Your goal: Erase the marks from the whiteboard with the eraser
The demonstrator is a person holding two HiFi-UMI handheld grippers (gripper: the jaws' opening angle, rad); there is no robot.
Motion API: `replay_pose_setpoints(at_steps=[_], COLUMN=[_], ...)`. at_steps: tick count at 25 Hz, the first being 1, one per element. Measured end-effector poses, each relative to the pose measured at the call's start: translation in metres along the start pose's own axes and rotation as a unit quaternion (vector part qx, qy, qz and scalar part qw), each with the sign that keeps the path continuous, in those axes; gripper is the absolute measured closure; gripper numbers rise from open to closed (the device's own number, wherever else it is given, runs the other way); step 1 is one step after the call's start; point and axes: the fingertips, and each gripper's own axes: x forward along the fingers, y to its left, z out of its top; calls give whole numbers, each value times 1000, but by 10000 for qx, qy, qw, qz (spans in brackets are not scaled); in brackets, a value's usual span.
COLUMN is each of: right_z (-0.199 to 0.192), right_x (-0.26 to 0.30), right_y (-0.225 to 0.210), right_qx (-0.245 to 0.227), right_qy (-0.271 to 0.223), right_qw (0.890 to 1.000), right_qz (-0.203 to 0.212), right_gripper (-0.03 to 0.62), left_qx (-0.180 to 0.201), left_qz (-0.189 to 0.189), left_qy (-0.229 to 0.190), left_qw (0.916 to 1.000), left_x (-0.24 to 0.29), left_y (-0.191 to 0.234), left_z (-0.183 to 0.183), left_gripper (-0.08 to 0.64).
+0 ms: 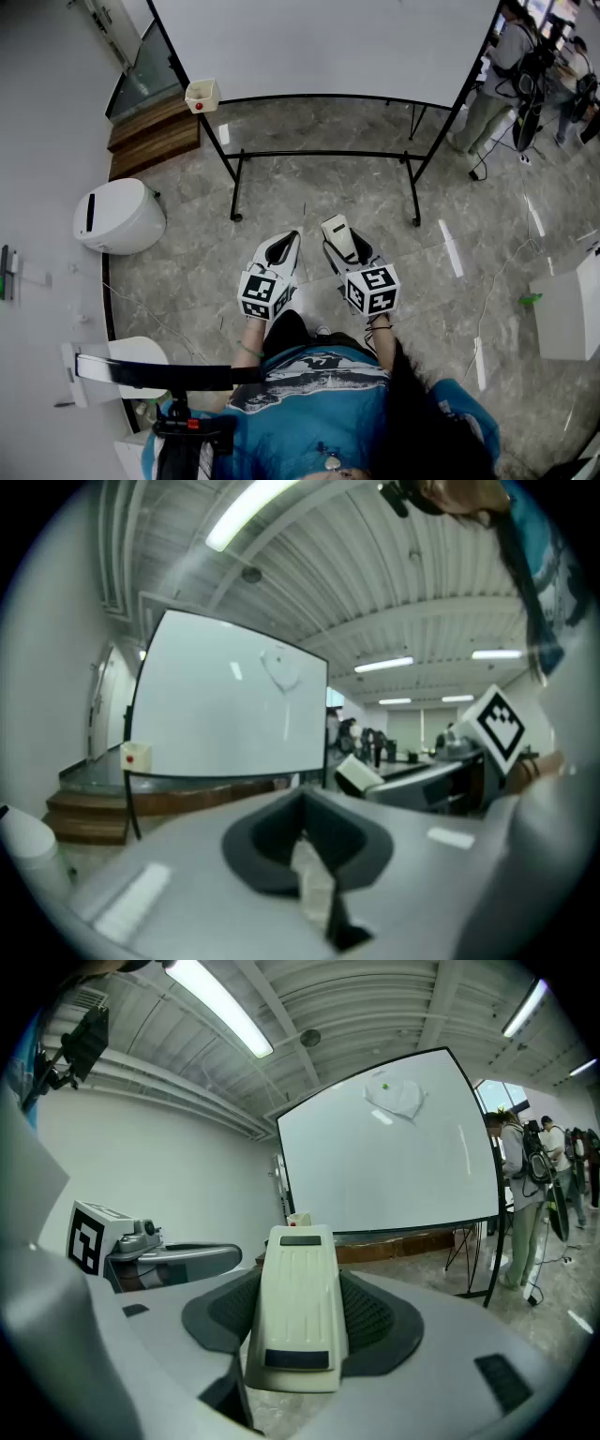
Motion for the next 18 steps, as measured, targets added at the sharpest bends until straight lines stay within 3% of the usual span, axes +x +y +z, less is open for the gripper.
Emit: replay_pose_setpoints(at_steps=[8, 18], right_z=[9, 56], right_x=[35, 148], right_y=[-22, -64], right_qx=[-102, 154], right_qy=[80, -62], right_qw=[9998, 9999], right_qz=[168, -11], right_gripper=[330, 330], left_qx=[-206, -187], left_qz=[177, -82], left_qy=[-73, -58], left_qw=[9996, 9998], left_x=[33, 123], left_y=[30, 136], left_z=[-3, 13], left_gripper=[557, 557])
